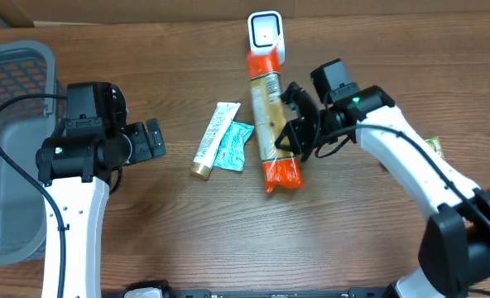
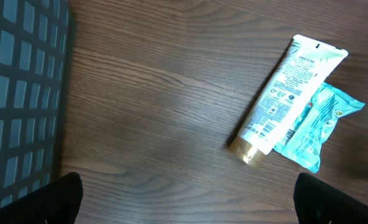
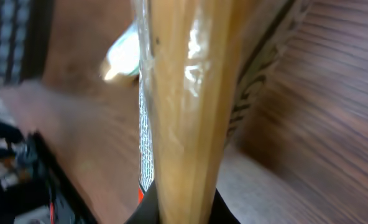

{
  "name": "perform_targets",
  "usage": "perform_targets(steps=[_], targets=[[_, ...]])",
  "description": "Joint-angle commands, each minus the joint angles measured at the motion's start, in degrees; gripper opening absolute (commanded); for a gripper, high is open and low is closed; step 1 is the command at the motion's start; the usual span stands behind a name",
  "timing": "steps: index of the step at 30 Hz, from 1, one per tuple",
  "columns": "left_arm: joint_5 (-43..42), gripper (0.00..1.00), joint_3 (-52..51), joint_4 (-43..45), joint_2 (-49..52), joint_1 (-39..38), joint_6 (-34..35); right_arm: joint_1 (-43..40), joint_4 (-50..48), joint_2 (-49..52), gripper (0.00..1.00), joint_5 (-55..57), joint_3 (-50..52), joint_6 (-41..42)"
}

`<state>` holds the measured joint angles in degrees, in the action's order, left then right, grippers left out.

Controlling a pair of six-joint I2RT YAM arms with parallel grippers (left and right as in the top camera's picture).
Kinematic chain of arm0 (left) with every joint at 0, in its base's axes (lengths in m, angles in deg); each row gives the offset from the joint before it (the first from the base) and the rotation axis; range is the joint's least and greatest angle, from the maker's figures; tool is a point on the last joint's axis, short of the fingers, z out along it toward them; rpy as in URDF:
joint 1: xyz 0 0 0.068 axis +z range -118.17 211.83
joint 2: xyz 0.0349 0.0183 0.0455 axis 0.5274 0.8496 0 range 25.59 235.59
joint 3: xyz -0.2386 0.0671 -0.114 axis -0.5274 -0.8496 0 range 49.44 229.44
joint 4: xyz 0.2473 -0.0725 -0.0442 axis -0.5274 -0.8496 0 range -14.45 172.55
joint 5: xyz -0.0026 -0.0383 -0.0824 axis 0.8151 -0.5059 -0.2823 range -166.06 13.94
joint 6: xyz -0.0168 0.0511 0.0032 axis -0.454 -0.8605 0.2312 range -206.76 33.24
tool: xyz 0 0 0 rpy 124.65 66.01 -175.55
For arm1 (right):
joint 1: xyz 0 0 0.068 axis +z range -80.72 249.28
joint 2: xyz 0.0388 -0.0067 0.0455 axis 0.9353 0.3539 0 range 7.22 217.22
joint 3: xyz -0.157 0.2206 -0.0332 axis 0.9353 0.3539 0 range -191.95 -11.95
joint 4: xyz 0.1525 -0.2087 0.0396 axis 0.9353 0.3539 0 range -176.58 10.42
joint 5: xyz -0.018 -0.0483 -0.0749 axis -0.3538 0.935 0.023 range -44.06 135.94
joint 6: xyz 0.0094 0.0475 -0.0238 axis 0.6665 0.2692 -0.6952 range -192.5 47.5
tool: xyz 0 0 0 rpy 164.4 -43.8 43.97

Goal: Scan the item barcode

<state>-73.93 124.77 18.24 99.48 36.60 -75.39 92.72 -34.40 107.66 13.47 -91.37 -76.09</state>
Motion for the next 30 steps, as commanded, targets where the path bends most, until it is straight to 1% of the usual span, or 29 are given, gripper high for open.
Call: perform_targets(steps=[1, 7, 14, 18, 25, 28, 30], targets=[[-0.24, 1.0, -0.2, 0.04, -0.39, 0.35, -1.09, 1.16, -0.37, -4.31, 0.04, -3.43, -1.36, -5.9], [-0.24, 1.0, -0.2, 0.04, -0.39, 0.35, -1.09, 1.2, -0.15, -6.84, 0.04, -4.26, -1.36, -5.88], [-0.24, 0.99, -0.2, 0.04, -0.39, 0.35, -1.09, 1.2, -0.22, -6.91, 0.04, -4.11, -1.36, -5.9], [-0.24, 1.0, -0.2, 0.04, -0.39, 0.35, -1.09, 1.2, -0.15, -6.91, 0.04, -1.75, -1.33, -5.81], [-0.24, 1.0, -0.2, 0.04, -0.39, 0.35, -1.11, 1.27, -0.2, -6.91, 0.04, 8.74, -1.33, -3.52], [-0.24, 0.99, -0.2, 0.04, -0.39, 0.35, -1.09, 1.27, -0.22, -6.91, 0.04, 15.58, -1.31, -1.01], [-0.24, 1.0, -0.2, 0.04, -0.39, 0.35, -1.09, 1.27, -0.22, -6.88, 0.04, 22.58, -1.31, 1.14]])
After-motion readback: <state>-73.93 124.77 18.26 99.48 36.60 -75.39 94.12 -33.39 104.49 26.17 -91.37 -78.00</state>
